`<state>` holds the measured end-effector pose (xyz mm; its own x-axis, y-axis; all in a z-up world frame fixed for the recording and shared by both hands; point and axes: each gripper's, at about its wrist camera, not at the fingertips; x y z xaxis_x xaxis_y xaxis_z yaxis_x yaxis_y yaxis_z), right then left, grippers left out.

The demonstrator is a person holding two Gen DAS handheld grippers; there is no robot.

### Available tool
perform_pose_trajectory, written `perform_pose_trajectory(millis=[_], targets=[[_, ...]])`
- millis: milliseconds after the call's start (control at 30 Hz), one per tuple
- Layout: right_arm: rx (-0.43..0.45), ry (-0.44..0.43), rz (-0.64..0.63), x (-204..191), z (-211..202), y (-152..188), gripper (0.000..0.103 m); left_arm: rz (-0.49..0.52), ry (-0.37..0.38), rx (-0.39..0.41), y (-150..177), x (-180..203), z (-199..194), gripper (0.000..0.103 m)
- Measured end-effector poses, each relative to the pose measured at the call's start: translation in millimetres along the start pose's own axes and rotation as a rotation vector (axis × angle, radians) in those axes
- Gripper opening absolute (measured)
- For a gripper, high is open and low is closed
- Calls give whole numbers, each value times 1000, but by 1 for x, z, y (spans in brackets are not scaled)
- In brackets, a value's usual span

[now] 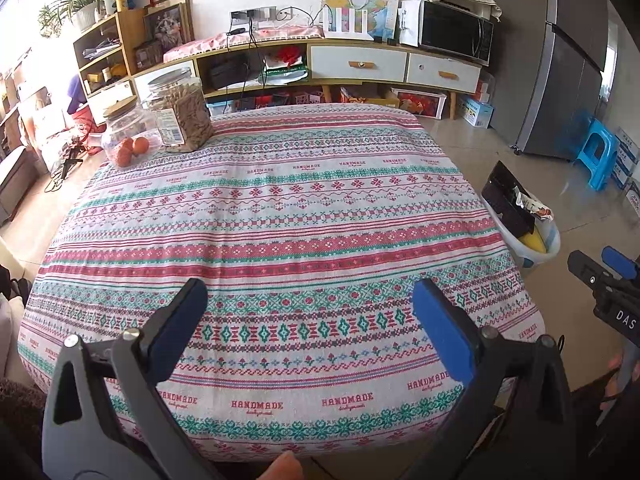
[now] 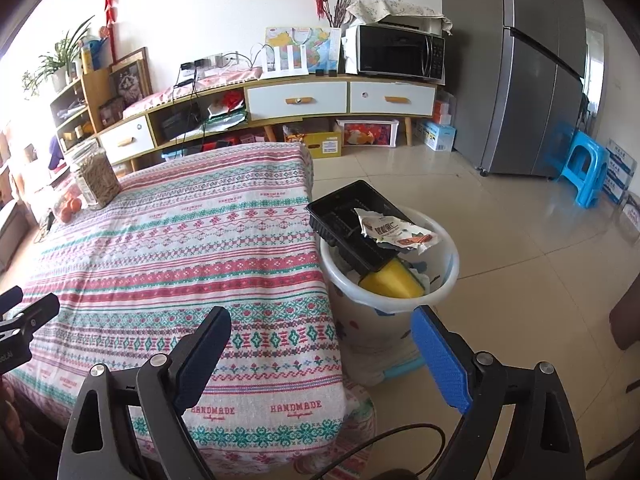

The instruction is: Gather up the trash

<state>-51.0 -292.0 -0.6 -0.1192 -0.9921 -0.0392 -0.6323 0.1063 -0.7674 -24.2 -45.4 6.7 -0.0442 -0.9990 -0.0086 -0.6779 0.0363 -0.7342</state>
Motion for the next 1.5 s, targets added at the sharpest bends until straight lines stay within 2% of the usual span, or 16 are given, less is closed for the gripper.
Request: perform_pose_trajectory(millis=[233, 1500], targets=[[-15, -5, -3, -3, 3, 2, 93, 6, 3, -24, 4, 3, 3, 102], [-16, -4, -9, -4, 3, -1, 93, 5, 6, -42, 4, 4, 4, 102]])
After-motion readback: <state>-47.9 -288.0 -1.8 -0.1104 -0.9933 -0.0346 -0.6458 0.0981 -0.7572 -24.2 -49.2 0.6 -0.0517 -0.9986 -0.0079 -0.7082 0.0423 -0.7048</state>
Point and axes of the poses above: each gripper's, at about its wrist camera, not at the fingertips, and z roughly the way its jaws point, x to its right, y to its underside, and after that the axes turned 3 degrees about x, right-handed
